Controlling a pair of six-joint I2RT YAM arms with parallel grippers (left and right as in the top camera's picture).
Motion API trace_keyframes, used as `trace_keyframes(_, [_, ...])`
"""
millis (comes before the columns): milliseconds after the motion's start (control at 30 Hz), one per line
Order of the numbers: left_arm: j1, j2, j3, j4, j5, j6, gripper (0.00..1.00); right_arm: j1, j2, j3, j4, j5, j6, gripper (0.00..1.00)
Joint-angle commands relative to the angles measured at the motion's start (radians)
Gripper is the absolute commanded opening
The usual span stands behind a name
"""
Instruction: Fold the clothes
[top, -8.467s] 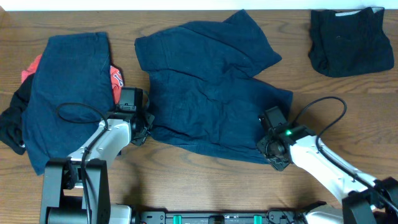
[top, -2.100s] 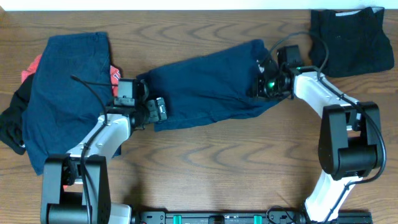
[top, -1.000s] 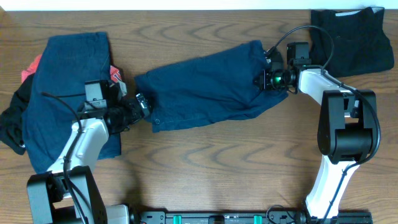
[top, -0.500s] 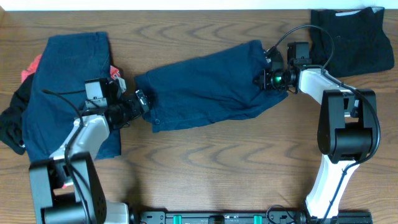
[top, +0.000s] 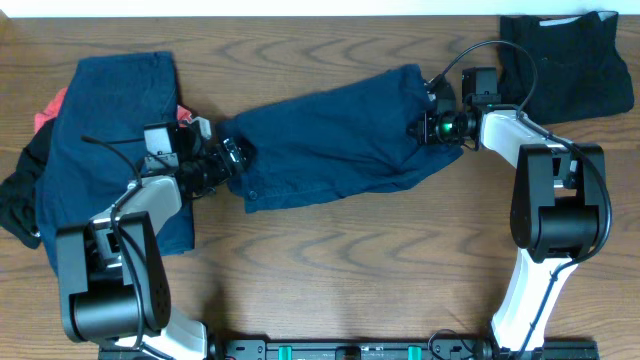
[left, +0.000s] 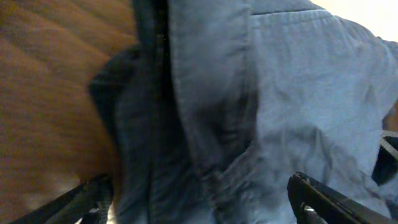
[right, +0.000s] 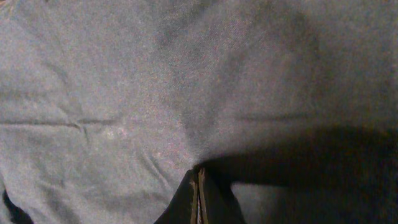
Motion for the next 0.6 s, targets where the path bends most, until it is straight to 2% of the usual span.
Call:
trace_keyframes(0, [-0.036,0.052,-0.003,-0.014,0.01,-0.015,0.84,-0.003,0.047,0.003,-0.004,0.045,-0.019,0.02])
trace_keyframes(33, [-0.046,0.055,-0.003,-0.01,0.01,-0.018,0.8,-0.003,0.047,0.003,-0.004,0.046,-0.018,0.02])
trace_keyframes(100, [-0.069,0.059,-0.003,0.006,0.009,-0.019,0.57,-0.003,0.047,0.003,-0.004,0.056,-0.018,0.01])
trace_keyframes(167, [-0.09,0.06,-0.003,0.02,-0.004,-0.022,0.44,-0.003,0.047,0.003,-0.004,0.056,-0.014,0.01])
trace_keyframes(233, [-0.109,0.06,-0.003,0.021,-0.047,-0.023,0.26,-0.004,0.047,0.003,-0.004,0.056,-0.014,0.01])
trace_keyframes(267, [-0.113,0.06,-0.003,0.02,-0.064,-0.027,0.12,-0.005,0.047,0.003,-0.004,0.056,-0.014,0.01])
trace_keyframes(300, [-0.113,0.059,-0.003,0.019,-0.07,-0.036,0.06,-0.005,0.047,0.003,-0.005,0.056,-0.014,0.01])
trace_keyframes(500, [-0.06,0.032,-0.003,0.002,-0.073,-0.047,0.06,-0.003,0.047,0.003,-0.019,0.055,-0.014,0.01])
trace_keyframes(567, [-0.037,0.008,-0.003,-0.021,-0.073,-0.019,0.06,-0.003,0.047,0.003,-0.021,0.054,-0.015,0.01])
